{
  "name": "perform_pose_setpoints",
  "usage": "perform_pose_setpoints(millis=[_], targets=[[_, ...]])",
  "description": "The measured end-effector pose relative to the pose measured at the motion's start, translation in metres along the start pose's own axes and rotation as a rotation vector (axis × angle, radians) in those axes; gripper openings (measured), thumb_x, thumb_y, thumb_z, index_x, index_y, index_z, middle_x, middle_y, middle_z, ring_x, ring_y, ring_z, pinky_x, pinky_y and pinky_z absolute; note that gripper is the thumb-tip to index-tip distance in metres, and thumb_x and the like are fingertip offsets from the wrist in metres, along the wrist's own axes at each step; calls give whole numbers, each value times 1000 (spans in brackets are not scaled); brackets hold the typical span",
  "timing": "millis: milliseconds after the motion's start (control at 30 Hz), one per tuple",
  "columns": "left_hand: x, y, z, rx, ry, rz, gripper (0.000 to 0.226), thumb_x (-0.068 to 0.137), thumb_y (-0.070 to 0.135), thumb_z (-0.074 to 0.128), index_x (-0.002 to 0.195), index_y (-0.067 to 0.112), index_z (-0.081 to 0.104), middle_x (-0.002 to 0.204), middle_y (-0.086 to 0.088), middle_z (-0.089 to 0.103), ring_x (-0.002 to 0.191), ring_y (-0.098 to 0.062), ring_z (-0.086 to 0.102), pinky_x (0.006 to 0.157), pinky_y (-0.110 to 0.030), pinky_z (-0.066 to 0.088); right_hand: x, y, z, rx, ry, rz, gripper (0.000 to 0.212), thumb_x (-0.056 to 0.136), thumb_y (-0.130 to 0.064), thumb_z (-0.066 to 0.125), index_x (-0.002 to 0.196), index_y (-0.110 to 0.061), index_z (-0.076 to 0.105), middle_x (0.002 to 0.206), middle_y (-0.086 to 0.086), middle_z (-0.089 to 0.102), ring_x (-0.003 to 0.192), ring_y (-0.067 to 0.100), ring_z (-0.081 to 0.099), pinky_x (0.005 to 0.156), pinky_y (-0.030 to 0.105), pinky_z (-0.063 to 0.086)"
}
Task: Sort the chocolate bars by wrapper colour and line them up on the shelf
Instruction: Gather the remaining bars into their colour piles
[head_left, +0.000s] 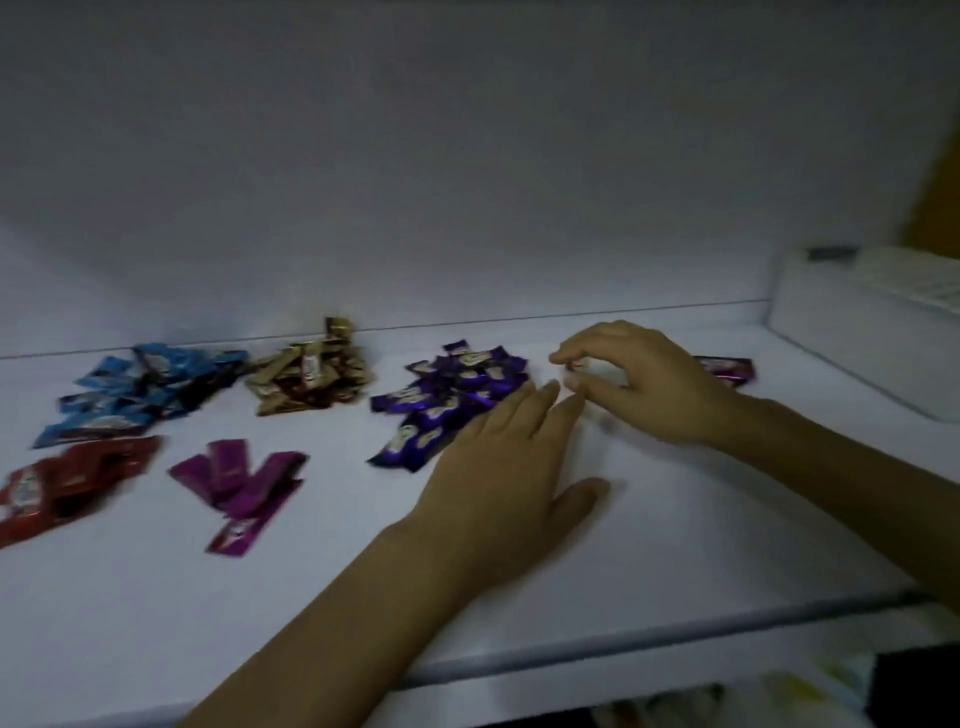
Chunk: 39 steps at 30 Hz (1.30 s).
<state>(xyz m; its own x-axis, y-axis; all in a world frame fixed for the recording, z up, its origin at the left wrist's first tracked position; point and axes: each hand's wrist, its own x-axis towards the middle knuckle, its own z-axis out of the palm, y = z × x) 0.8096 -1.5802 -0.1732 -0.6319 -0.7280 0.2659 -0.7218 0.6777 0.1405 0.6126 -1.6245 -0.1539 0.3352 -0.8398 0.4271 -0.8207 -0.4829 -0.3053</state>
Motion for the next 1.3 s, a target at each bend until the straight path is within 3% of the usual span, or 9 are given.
perform_pose_setpoints(millis=[167,300,500,667,800,900,1000,1100,1300], targets=[[73,32,31,-178,-150,-124,76,93,60,39,152,23,10,161,-7,2,147,-22,5,116,-36,14,-31,87,-38,-27,116,321,22,93,-29,56,111,-19,66,116,-2,64,110,16,55,96,32,41],[113,40,49,-135,-200,-237,78,93,61,35,152,15,10,159,-18,-8,147,-33,-4,117,-42,10,-51,133,-41,-122,130,574,39,98,-42,41,113,-13,64,110,8,65,100,24,57,89,37,44],[157,37,66,-109,-162,-409,89,88,72,22,152,11,11,159,-21,6,146,-35,6,118,-46,10,-54,135,-29,108,155,519,40,100,-42,33,110,-16,63,98,0,64,90,16,58,77,27,38],[166,52,77,-227,-68,-150,89,77,83,32,147,28,27,147,-5,38,136,-22,32,113,-45,24,-53,143,-42,116,57,442,25,97,-23,48,107,-20,70,99,-8,68,91,8,62,84,22,47],[170,51,81,-211,-240,-78,128,46,97,37,150,35,-6,161,-3,-9,148,-20,2,118,-51,4,-56,150,-52,154,95,481,30,91,-7,49,90,-28,71,86,-16,65,84,-2,60,73,6,42],[180,61,85,-239,-251,-52,135,44,96,42,150,33,-12,161,-3,-13,148,-20,-4,119,-49,2,-56,142,-47,246,120,450,29,89,-2,47,87,-22,67,87,-8,68,84,9,65,81,25,53],[184,72,92,-231,-103,-23,121,53,92,51,150,32,12,160,2,14,146,-19,16,116,-46,16,-54,134,-46,397,128,446,33,86,4,46,83,-22,67,85,2,71,83,18,68,80,31,55],[186,73,92,-191,68,-17,83,63,82,55,130,34,44,137,8,45,122,-19,44,101,-37,35,-53,133,-49,573,163,502,28,86,5,49,81,-14,69,79,6,72,78,17,70,74,28,58],[182,75,89,-193,221,15,34,85,45,57,113,26,59,108,4,55,89,-16,44,71,-26,35,-51,132,-43,620,333,522,23,84,8,48,85,-3,67,71,9,70,66,16,68,62,20,56]])
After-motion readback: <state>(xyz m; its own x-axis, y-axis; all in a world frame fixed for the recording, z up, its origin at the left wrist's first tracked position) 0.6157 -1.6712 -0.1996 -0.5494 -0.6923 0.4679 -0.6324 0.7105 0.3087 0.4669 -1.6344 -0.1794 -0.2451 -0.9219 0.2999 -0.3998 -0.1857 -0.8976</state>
